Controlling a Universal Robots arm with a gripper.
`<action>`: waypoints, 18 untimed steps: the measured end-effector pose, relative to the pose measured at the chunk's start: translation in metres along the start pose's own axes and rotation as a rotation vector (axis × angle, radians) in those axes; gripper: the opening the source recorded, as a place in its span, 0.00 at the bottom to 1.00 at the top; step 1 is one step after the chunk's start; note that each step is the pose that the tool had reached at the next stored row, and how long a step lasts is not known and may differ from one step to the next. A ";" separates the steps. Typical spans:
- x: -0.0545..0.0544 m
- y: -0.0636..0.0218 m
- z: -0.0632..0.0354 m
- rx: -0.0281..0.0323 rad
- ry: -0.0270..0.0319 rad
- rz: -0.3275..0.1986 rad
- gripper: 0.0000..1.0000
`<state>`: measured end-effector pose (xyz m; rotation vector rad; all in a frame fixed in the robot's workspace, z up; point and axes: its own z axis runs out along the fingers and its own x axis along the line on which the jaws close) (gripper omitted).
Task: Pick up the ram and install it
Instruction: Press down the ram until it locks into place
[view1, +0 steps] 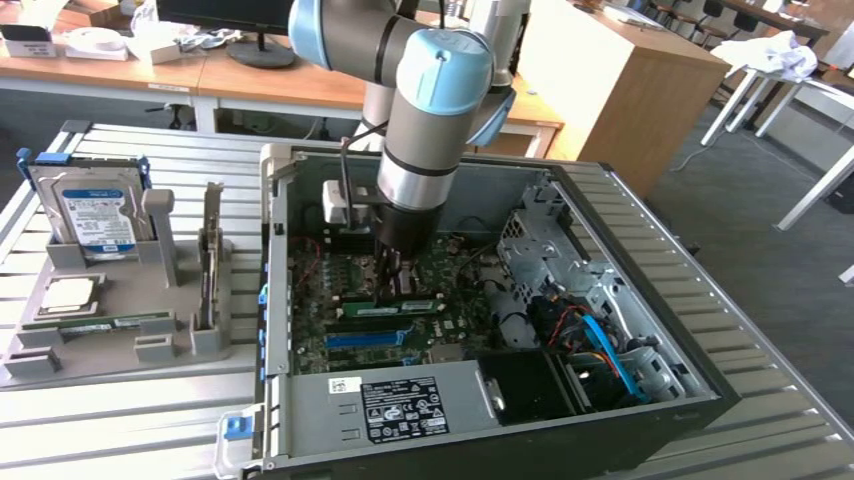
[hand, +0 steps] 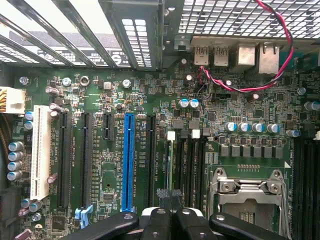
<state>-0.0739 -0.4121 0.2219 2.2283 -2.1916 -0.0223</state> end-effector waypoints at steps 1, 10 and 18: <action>0.000 0.0000 0.0000 0.0000 0.0001 0.000 0.10; 0.000 -0.0001 -0.0010 0.0013 -0.0013 0.000 0.10; 0.000 0.0003 -0.0135 0.0001 -0.0001 0.000 0.10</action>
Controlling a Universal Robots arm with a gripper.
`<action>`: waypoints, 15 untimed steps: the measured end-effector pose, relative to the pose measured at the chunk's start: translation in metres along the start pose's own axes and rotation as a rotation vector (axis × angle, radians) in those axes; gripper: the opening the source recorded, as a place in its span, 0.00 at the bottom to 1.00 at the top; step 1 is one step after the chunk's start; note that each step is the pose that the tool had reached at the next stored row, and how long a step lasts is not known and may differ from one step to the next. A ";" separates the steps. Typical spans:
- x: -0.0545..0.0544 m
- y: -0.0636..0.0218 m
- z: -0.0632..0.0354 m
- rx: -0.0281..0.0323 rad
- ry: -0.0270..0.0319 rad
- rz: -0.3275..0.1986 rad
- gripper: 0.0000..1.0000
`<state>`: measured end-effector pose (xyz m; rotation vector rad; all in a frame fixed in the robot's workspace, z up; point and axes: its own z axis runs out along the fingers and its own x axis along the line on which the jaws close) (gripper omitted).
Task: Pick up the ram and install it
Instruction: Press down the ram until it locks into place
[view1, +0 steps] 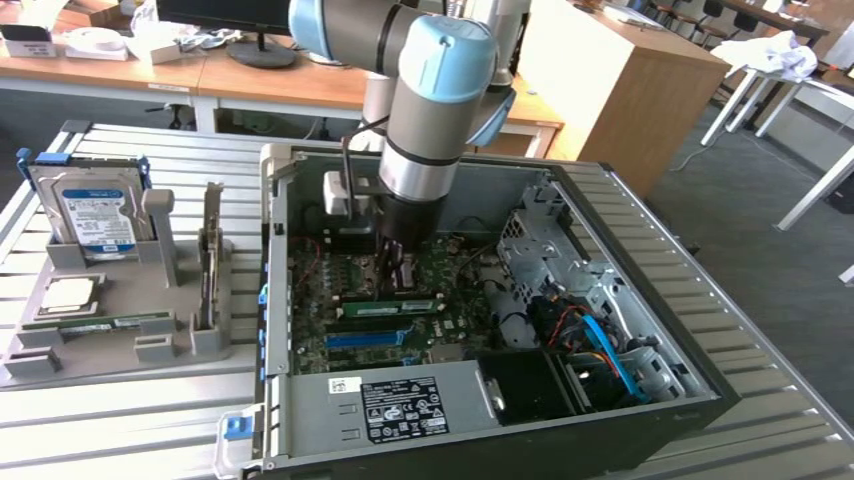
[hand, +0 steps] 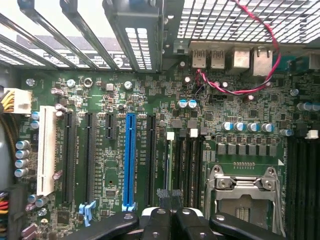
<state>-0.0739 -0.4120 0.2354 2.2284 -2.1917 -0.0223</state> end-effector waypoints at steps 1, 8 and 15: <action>0.000 0.0000 -0.0020 0.0000 0.0000 0.000 0.10; 0.000 0.0004 -0.0191 0.0000 0.0001 0.000 0.10; 0.000 0.0008 -0.0383 0.0000 0.0001 0.000 0.10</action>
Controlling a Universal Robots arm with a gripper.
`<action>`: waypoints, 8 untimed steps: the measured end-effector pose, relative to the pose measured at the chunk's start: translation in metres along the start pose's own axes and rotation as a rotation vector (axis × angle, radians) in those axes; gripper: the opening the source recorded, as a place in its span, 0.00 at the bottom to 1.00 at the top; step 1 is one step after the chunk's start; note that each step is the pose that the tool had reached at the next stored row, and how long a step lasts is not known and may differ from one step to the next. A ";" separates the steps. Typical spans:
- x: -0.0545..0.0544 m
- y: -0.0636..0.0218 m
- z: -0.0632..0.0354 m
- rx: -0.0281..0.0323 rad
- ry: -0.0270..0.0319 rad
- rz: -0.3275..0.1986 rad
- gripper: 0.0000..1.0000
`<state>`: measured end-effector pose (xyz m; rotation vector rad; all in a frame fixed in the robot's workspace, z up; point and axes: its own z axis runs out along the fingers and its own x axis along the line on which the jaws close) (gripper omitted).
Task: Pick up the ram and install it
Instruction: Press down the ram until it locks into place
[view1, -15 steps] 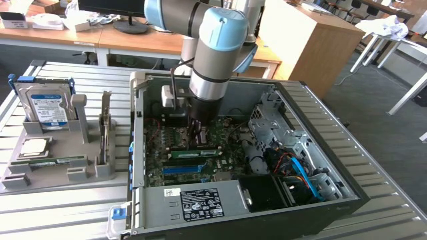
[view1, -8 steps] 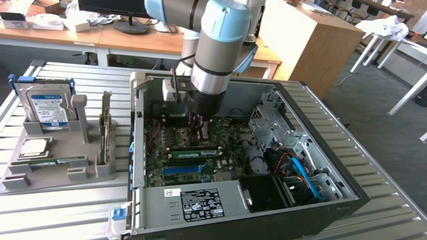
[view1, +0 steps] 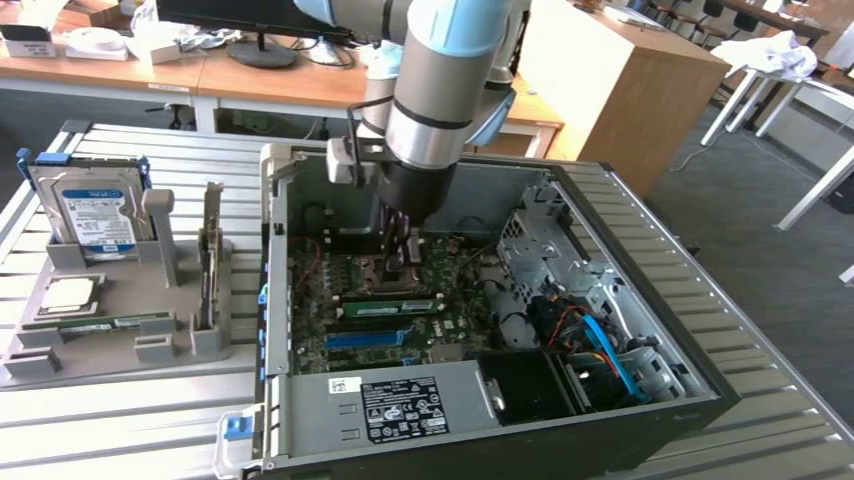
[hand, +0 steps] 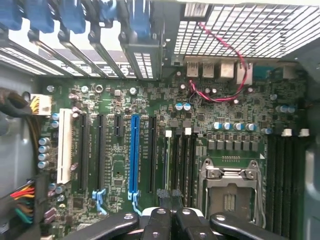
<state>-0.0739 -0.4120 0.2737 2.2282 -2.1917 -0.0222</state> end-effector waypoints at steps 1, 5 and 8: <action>0.000 0.0001 -0.0027 0.0000 0.0000 0.000 0.10; 0.000 0.0003 -0.0139 0.0000 0.0000 0.000 0.10; 0.000 0.0004 -0.0221 0.0000 0.0000 0.000 0.10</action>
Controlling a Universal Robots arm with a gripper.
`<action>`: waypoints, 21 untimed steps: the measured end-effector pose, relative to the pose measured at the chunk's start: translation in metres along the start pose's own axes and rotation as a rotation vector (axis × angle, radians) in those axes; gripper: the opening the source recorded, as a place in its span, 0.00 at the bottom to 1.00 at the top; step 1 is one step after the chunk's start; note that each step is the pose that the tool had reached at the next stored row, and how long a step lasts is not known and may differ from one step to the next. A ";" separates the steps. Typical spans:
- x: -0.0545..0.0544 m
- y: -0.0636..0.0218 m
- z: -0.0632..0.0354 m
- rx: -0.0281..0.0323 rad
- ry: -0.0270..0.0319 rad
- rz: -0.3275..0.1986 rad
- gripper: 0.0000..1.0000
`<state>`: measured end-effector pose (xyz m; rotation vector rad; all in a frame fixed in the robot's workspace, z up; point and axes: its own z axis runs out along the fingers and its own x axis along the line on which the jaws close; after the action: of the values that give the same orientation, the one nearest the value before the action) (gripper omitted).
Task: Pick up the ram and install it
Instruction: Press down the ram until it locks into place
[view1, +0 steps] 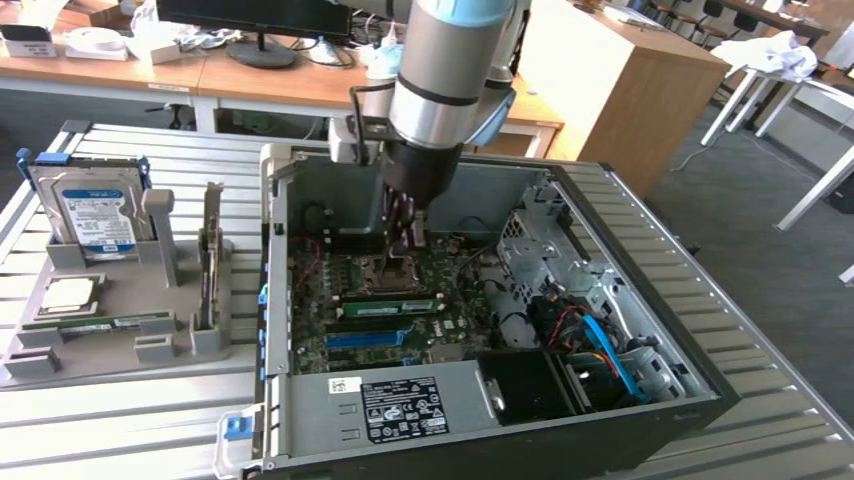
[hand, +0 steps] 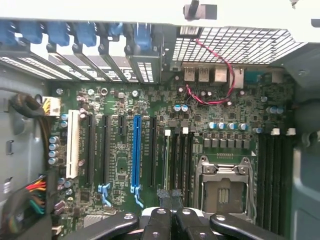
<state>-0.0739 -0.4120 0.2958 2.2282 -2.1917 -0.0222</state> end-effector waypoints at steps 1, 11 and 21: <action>0.000 0.0001 -0.0026 0.0000 -0.0001 0.000 0.10; 0.000 0.0006 -0.0290 0.0000 0.0000 0.000 0.10; 0.000 0.0010 -0.0485 0.0000 0.0003 0.000 0.10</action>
<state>-0.0739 -0.4120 0.3444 2.2281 -2.1915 -0.0218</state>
